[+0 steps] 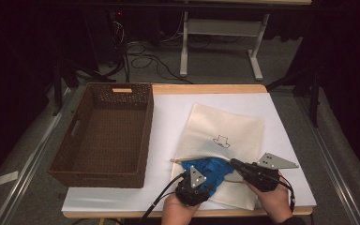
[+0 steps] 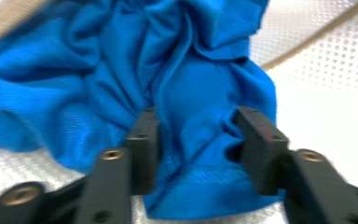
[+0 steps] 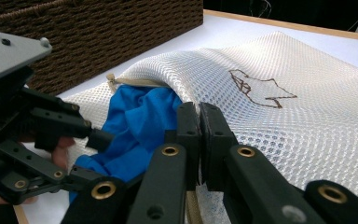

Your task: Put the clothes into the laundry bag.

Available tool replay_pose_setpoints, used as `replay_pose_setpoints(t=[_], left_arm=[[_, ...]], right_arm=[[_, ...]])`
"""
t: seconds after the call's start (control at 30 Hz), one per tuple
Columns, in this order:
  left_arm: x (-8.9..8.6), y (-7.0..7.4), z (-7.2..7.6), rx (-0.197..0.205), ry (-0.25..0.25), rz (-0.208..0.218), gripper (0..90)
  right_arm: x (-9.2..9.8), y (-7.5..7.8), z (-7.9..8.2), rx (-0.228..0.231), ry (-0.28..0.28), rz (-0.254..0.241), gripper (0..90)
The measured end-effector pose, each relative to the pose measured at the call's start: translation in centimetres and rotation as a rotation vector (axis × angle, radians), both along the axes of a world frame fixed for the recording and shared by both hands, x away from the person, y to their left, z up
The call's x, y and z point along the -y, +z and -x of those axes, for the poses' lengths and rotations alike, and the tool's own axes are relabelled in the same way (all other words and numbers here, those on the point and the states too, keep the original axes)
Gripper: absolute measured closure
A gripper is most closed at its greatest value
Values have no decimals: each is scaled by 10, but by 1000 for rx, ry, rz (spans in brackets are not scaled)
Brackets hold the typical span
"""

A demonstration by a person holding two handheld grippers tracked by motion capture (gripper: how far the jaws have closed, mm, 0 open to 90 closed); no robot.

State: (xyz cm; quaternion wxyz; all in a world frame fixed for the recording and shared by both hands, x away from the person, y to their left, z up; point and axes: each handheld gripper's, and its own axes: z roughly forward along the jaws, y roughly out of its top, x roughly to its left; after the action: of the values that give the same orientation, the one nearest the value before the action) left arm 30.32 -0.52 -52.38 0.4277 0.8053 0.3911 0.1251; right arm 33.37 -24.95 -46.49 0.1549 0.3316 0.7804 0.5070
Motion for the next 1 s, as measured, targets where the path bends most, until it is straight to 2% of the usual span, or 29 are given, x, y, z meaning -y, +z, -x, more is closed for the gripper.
replay_pose_setpoints(t=[0.07, 0.1, 0.3, 0.37, 0.43, 0.57, 0.67, 1.0], left_arm=[[-1, 0, -2, -19, -8, 12, 612], [-1, 0, -2, -23, -12, 15, 667], [0, 0, -3, -36, -18, 31, 805], [0, 0, -3, -32, -12, 31, 819], [1, 2, -5, -27, 5, 47, 823], [2, 11, -12, 19, 17, 59, 824], [10, 17, -18, 53, 34, 59, 823], [42, 18, -36, 72, 85, 45, 808]], right_arm=[[0, 0, 0, 3, 0, -1, 887], [-1, 0, 1, 3, 2, 2, 887], [-2, 0, 1, 5, 6, 3, 887], [-2, 0, 1, 4, 7, 4, 887], [-2, 1, 1, 3, 4, 1, 887], [-1, 1, 1, 4, 3, 3, 887], [-1, 1, 0, 8, 2, -1, 887], [1, 1, -1, 8, 0, -6, 887]])
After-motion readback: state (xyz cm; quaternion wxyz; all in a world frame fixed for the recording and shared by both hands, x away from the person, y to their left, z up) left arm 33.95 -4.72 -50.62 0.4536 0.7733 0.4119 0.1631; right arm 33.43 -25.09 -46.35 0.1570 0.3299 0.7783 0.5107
